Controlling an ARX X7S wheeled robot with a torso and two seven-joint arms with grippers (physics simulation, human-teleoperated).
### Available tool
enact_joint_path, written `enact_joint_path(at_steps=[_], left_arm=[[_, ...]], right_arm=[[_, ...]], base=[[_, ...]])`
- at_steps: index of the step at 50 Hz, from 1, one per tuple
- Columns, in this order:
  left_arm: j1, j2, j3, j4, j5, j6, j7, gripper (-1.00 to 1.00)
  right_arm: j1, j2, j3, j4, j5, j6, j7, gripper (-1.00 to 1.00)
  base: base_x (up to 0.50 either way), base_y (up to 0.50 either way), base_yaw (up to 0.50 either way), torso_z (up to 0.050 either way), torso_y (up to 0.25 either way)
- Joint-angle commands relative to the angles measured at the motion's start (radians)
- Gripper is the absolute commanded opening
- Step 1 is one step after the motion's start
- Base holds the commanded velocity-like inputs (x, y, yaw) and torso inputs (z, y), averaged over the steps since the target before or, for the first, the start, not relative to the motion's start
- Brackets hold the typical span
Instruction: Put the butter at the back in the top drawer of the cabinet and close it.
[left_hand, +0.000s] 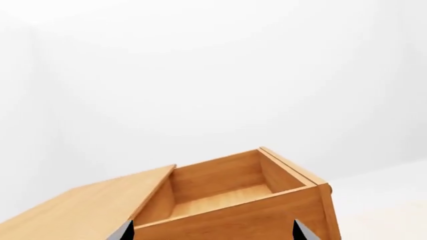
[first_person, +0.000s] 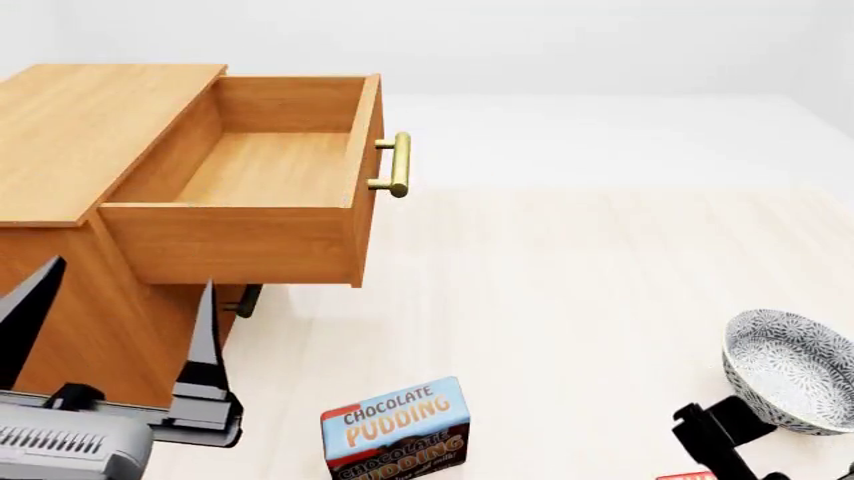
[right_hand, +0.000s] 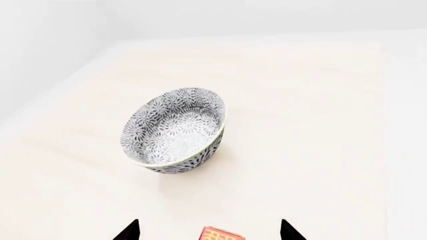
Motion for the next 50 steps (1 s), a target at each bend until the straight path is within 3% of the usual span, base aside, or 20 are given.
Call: enact_joint_path(at_steps=[1, 5, 28, 50], left_arm=[[0.020, -0.002, 0.009, 0.005, 0.016, 0.009, 0.005, 1.00], [0.024, -0.002, 0.008, 0.000, 0.010, 0.017, 0.007, 1.00], [0.035, 0.019, 0.026, -0.040, 0.000, 0.041, 0.048, 1.00], [0.037, 0.063, 0.054, -0.095, 0.015, 0.046, 0.082, 1.00]], right_arm=[[0.029, -0.049, 0.028, 0.031, -0.014, 0.086, 0.066, 1.00], [0.031, -0.102, 0.074, 0.024, 0.004, 0.163, 0.072, 1.00], [-0.005, -0.105, 0.108, 0.126, 0.227, 0.133, 0.075, 1.00], [0.182, -0.105, 0.112, 0.230, 0.267, 0.267, 0.075, 1.00]], base=[[0.00, 0.00, 0.00, 0.000, 0.000], [0.00, 0.00, 0.00, 0.000, 0.000], [0.00, 0.00, 0.00, 0.000, 0.000], [0.00, 0.00, 0.00, 0.000, 0.000]])
